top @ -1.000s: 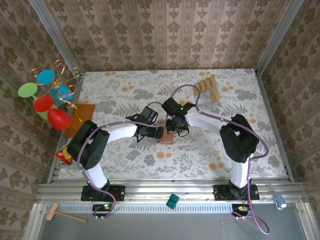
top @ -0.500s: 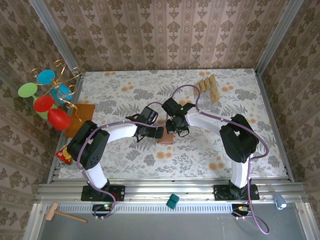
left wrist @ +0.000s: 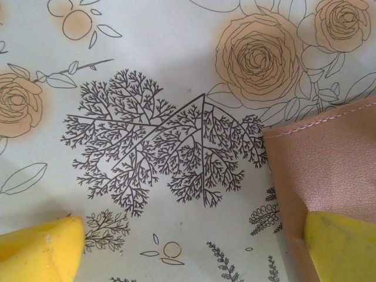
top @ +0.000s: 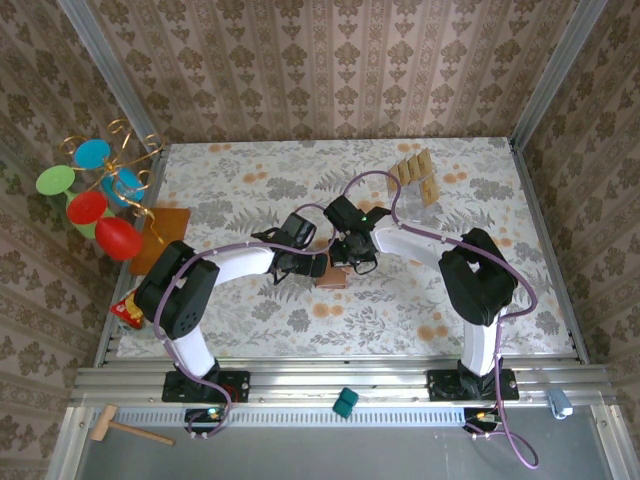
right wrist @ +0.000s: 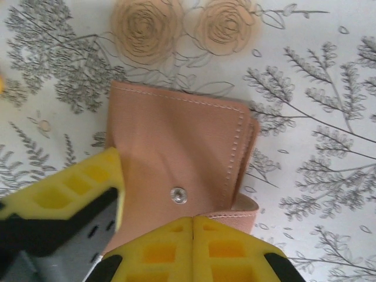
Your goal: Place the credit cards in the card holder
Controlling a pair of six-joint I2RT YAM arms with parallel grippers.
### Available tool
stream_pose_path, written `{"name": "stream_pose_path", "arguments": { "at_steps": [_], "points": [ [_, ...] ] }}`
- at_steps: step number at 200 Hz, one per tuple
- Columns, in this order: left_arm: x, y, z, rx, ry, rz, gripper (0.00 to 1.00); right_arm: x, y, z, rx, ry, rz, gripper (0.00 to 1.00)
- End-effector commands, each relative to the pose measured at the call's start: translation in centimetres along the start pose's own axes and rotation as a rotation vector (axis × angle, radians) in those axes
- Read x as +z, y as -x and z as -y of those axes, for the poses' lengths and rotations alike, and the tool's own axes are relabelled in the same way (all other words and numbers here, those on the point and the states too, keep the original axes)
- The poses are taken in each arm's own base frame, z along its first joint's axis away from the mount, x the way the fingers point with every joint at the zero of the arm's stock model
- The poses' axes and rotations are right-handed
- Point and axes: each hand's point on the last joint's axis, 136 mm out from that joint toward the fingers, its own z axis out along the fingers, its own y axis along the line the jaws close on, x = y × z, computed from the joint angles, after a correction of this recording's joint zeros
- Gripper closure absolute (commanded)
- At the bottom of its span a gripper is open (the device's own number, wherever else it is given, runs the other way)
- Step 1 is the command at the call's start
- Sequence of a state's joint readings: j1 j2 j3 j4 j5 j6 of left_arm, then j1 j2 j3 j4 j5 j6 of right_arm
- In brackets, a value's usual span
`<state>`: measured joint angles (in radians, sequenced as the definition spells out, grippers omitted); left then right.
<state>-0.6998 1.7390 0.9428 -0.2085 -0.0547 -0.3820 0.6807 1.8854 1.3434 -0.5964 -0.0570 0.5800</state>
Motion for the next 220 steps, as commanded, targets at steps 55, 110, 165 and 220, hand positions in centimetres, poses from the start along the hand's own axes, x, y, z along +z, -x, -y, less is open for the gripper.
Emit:
{"name": "stream_pose_path", "arguments": {
  "at_steps": [55, 110, 165, 220],
  "points": [
    [1.9, -3.5, 0.3, 0.020, -0.015, -0.111, 0.04, 0.8, 1.4, -2.1, 0.080, 0.115, 0.022, 1.00],
    [2.0, -3.5, 0.3, 0.019, -0.015, -0.111, 0.04, 2.7, 1.0, -1.0, 0.115, 0.104, 0.002, 1.00],
    [2.0, -3.5, 0.3, 0.021, -0.016, -0.111, 0.04, 3.9, 0.3, -0.4, 0.128, 0.095, -0.017, 1.00],
    [2.0, -3.6, 0.3, 0.022, -0.015, -0.116, 0.04, 3.6, -0.2, -0.2, 0.132, 0.104, -0.013, 1.00]
  ]
}}
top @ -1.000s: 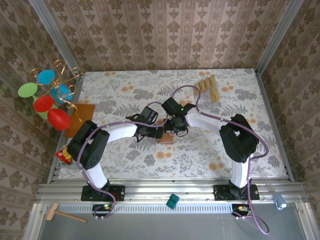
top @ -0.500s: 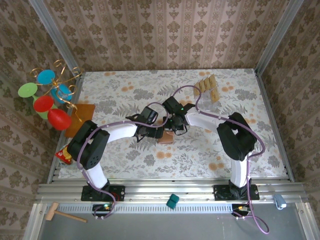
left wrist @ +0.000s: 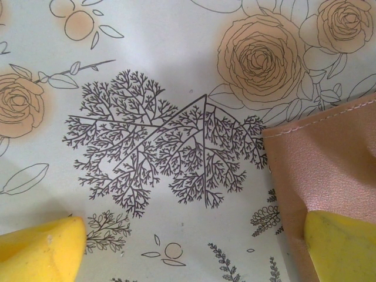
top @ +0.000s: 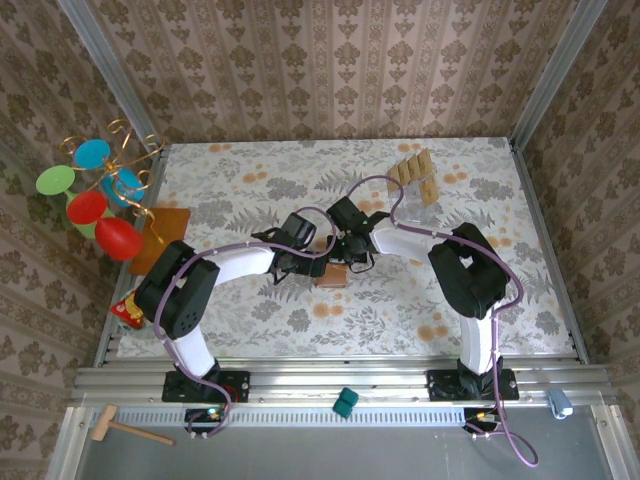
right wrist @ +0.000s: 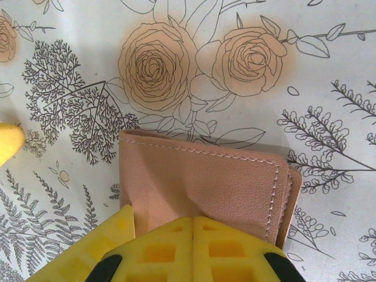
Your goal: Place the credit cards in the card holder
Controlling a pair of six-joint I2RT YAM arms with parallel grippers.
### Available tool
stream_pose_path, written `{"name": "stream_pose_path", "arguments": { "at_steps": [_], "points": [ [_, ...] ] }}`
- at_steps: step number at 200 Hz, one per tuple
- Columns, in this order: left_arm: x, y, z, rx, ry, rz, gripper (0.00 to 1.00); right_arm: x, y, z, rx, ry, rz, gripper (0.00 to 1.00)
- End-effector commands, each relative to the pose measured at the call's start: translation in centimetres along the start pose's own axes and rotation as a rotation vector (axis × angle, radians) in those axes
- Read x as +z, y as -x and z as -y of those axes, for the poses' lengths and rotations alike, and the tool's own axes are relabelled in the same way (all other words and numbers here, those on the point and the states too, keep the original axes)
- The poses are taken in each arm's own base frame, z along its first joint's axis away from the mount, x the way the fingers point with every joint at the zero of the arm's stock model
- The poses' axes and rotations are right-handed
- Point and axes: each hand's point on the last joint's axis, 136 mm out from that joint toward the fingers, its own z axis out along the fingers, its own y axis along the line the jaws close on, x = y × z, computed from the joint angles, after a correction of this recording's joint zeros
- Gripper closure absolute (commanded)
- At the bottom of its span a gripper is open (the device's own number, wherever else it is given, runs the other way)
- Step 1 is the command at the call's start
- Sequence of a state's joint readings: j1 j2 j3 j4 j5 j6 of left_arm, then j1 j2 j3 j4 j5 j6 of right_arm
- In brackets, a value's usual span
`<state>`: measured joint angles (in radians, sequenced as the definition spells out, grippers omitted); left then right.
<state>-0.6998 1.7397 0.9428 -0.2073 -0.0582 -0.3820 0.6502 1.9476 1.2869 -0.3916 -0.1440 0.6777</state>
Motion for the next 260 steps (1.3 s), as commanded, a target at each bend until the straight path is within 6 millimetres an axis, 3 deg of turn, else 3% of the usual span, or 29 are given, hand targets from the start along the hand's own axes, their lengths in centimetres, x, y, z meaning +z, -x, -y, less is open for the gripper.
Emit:
{"name": "stream_pose_path", "arguments": {
  "at_steps": [1, 94, 170, 260],
  "points": [
    [2.0, -3.6, 0.4, 0.024, -0.018, -0.116, 0.04, 0.3, -1.4, 0.8, 0.017, -0.011, -0.039, 1.00],
    [2.0, -3.6, 0.3, 0.021, -0.016, -0.117, 0.04, 0.1, -2.6, 1.3, 0.025, -0.010, -0.046, 1.00],
    [2.1, -3.6, 0.3, 0.019, -0.013, -0.119, 0.04, 2.7, -6.5, 4.0, 0.071, -0.053, -0.101, 1.00],
    [2.1, -3.5, 0.3, 0.019, -0.009, -0.122, 0.04, 5.3, -12.7, 8.1, 0.115, -0.137, -0.172, 1.00]
  ]
}}
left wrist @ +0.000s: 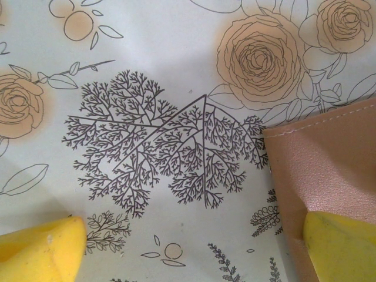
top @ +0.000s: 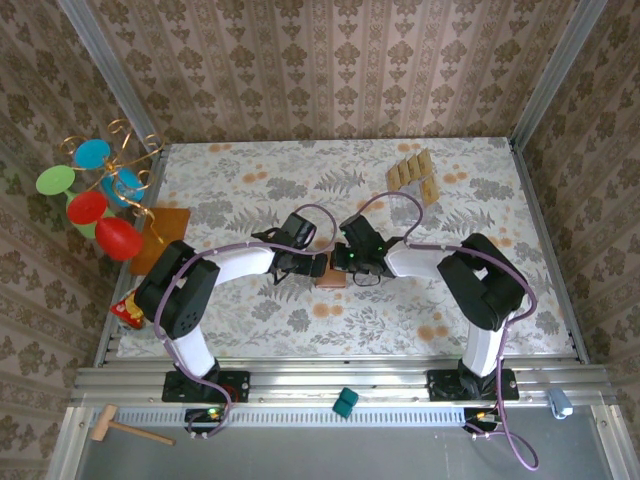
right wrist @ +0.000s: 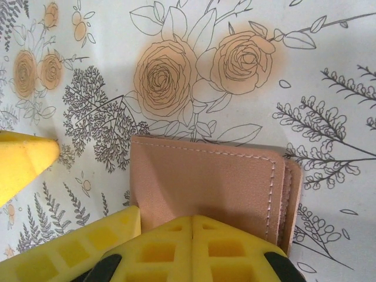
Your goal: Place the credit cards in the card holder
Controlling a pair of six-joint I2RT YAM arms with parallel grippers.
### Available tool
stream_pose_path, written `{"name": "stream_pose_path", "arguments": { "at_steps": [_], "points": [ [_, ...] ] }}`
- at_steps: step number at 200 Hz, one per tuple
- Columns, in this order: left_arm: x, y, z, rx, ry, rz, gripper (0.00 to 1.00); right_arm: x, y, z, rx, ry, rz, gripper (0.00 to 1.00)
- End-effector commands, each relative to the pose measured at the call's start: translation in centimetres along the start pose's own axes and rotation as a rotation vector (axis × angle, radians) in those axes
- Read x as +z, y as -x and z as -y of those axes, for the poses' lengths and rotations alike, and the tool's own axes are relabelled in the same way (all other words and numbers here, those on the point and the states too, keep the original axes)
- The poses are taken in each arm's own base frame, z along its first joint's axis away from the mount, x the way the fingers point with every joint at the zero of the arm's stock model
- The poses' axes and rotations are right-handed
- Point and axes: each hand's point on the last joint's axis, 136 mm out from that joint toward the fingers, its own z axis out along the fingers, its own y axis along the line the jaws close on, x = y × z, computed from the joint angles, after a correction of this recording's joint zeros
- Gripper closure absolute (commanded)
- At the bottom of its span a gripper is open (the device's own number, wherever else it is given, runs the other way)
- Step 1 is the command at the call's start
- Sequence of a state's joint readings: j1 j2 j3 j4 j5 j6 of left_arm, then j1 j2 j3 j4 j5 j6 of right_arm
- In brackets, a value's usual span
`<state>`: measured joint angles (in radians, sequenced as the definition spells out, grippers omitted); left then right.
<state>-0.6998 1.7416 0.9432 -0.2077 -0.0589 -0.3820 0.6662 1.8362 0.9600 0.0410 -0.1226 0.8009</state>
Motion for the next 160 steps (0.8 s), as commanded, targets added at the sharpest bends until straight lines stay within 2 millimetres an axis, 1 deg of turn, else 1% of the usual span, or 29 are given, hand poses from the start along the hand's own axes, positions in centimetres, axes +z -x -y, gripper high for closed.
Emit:
{"name": "stream_pose_path", "arguments": {
  "at_steps": [1, 22, 57, 81, 98, 129, 149, 160],
  "points": [
    [2.0, -3.5, 0.3, 0.018, -0.010, -0.121, 0.04, 1.7, -11.4, 8.9, 0.035, -0.288, -0.326, 1.00],
    [1.7, -2.8, 0.2, 0.011, -0.007, -0.112, 0.04, 2.0, -12.1, 9.6, 0.040, -0.301, -0.334, 1.00],
    [0.2, 0.4, -0.2, -0.005, -0.014, -0.053, 0.04, 1.9, -11.7, 9.5, 0.028, -0.305, -0.328, 1.00],
    [-0.2, 1.7, -0.8, -0.016, -0.010, -0.029, 0.04, 1.8, -11.5, 9.3, 0.020, -0.305, -0.327, 1.00],
    [0.1, 1.8, -1.2, -0.018, -0.008, -0.038, 0.04, 1.8, -11.4, 9.2, 0.019, -0.303, -0.323, 1.00],
    [1.0, 1.4, -0.9, -0.009, -0.019, -0.051, 0.04, 1.7, -11.2, 8.7, 0.010, -0.287, -0.322, 1.00],
    [1.6, 0.7, -0.6, 0.000, -0.029, -0.065, 0.04, 1.6, -10.4, 7.7, -0.007, -0.256, -0.311, 1.00],
    [1.9, 0.2, -0.4, 0.006, -0.031, -0.075, 0.04, 1.5, -9.6, 6.7, -0.021, -0.232, -0.300, 1.00]
  ]
}}
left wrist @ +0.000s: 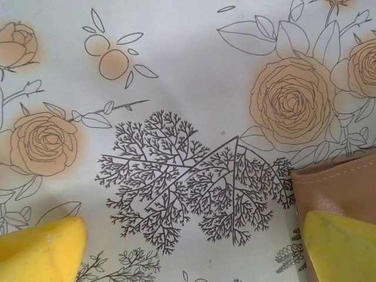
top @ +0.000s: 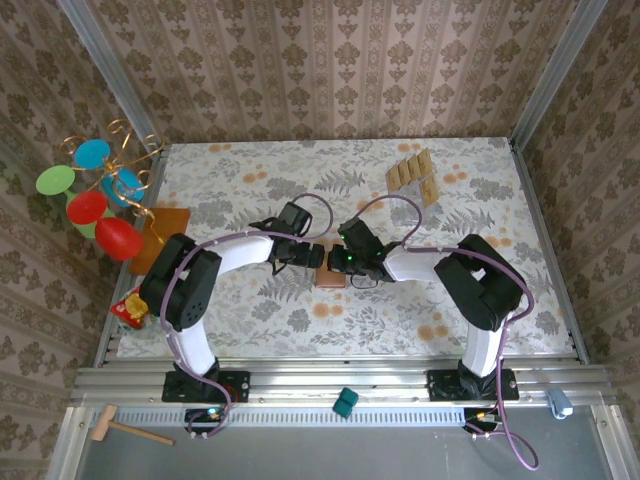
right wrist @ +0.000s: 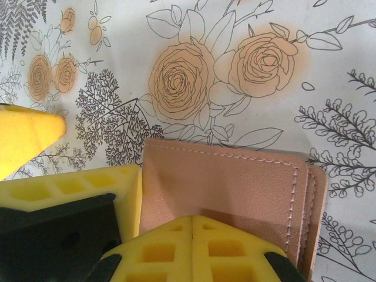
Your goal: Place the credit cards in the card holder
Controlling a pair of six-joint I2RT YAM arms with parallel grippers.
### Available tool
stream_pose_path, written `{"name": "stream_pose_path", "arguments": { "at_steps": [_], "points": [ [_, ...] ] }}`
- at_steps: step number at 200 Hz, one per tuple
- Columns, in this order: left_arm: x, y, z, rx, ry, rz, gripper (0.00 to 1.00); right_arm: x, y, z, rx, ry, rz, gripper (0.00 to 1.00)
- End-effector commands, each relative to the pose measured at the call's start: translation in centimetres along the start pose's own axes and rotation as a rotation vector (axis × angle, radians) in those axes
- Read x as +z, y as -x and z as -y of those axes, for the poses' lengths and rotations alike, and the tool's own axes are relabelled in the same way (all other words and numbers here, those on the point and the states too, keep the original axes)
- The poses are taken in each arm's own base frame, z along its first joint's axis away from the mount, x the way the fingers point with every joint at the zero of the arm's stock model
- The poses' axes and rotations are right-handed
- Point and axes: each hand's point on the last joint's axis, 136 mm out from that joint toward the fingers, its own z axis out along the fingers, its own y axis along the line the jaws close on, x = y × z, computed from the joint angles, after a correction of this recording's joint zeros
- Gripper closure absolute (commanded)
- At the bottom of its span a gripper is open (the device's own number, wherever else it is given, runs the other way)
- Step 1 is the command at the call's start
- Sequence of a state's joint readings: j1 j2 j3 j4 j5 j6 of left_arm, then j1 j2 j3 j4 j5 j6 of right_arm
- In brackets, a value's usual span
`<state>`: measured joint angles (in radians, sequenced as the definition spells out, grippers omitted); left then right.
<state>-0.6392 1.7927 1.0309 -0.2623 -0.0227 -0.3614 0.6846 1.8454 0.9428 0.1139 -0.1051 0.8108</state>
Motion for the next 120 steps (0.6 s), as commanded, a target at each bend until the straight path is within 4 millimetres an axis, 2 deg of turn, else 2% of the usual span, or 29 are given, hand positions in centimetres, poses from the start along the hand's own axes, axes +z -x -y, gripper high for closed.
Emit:
{"name": "stream_pose_path", "arguments": {
  "at_steps": [1, 35, 66, 90, 120],
  "points": [
    [1.5, -1.6, 0.8, 0.039, -0.027, -0.054, 0.04, 0.5, -9.7, 7.3, -0.013, -0.255, -0.335, 1.00],
    [2.0, -2.5, 0.8, 0.041, -0.015, -0.067, 0.04, -0.1, -6.5, 3.5, -0.069, -0.167, -0.285, 1.00],
    [2.2, -3.1, 0.6, 0.029, -0.006, -0.078, 0.04, -1.2, -3.9, 0.9, -0.103, -0.106, -0.233, 1.00],
    [2.4, -3.3, 0.5, 0.028, 0.000, -0.081, 0.04, -2.1, -2.6, -0.7, -0.128, -0.066, -0.203, 1.00],
    [2.5, -3.5, 0.5, 0.029, 0.003, -0.086, 0.04, -3.0, -1.4, -1.3, -0.133, -0.051, -0.166, 1.00]
  ]
}}
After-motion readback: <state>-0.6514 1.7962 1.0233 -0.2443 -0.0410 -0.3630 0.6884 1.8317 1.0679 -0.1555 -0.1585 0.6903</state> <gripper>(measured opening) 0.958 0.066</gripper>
